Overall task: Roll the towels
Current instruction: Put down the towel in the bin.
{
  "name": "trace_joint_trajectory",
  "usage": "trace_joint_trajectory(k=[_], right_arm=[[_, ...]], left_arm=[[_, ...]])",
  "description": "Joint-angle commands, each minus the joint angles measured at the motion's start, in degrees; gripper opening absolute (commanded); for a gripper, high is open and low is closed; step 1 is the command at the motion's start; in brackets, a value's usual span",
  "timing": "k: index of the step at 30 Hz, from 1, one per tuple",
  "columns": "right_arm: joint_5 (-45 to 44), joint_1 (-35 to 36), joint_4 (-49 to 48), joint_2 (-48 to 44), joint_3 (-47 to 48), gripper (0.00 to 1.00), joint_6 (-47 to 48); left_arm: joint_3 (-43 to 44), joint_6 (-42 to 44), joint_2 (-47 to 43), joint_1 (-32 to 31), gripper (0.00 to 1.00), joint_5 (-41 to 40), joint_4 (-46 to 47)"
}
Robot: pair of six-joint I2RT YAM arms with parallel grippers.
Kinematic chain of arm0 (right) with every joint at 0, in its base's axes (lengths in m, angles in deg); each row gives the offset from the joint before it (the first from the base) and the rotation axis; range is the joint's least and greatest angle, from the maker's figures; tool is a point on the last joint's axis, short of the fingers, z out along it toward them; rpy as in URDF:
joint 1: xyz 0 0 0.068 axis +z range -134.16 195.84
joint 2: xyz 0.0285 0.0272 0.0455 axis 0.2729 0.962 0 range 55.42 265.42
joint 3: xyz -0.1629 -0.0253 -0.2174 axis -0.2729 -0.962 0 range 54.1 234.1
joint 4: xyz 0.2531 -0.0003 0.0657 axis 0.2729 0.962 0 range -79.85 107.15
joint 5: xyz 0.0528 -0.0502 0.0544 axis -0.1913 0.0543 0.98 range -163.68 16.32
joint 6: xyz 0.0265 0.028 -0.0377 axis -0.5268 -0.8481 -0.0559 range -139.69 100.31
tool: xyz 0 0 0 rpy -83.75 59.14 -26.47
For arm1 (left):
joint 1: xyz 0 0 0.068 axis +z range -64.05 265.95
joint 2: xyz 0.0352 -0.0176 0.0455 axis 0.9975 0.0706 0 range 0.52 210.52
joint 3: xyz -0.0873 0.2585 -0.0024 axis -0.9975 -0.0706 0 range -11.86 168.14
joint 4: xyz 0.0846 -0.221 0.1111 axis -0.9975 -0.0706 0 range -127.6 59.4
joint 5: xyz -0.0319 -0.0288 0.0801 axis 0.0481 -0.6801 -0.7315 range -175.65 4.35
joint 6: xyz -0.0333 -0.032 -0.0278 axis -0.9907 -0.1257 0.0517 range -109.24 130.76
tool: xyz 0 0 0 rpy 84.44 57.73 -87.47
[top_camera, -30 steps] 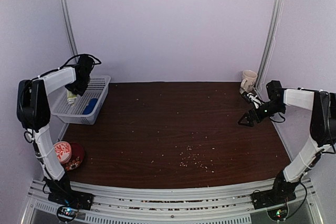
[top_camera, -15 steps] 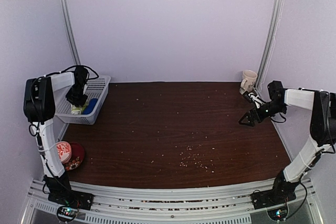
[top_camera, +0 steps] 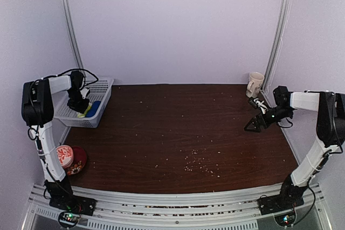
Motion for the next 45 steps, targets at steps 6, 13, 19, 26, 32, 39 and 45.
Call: trace_joint_trajectory(k=[6, 13, 19, 26, 32, 39, 45], right_arm=[[2.4, -0.5, 1.7, 0.7, 0.4, 1.00, 1.1], [3.0, -0.5, 2.2, 0.8, 0.5, 1.00, 1.4], [3.4, -0.5, 2.5, 1.2, 0.6, 1.00, 1.6], [3.6, -0.5, 3.3, 2.0, 1.0, 1.00, 2.1], [3.8, -0.5, 3.4, 1.9, 1.0, 1.00, 2.2], [3.7, -0.5, 3.4, 2.0, 1.0, 1.00, 2.1], [3.3, -0.5, 3.4, 2.0, 1.0, 1.00, 2.1]], left_arm=[[-1.7, -0.3, -2.3, 3.1, 0.04, 11.2, 2.8], [-3.2, 0.0, -1.0, 5.9, 0.24, 18.6, 4.2], [-3.1, -0.4, -1.3, 6.5, 0.56, 18.8, 4.2], [-2.2, -1.3, -5.0, 6.7, 0.59, 18.8, 4.9], [-1.8, -2.1, -6.8, 6.7, 0.67, 16.7, 5.3], [-1.5, -3.7, -6.8, 6.7, 0.61, 14.5, 8.2], [-1.6, -3.9, -4.8, 6.7, 0.37, 15.7, 10.3]])
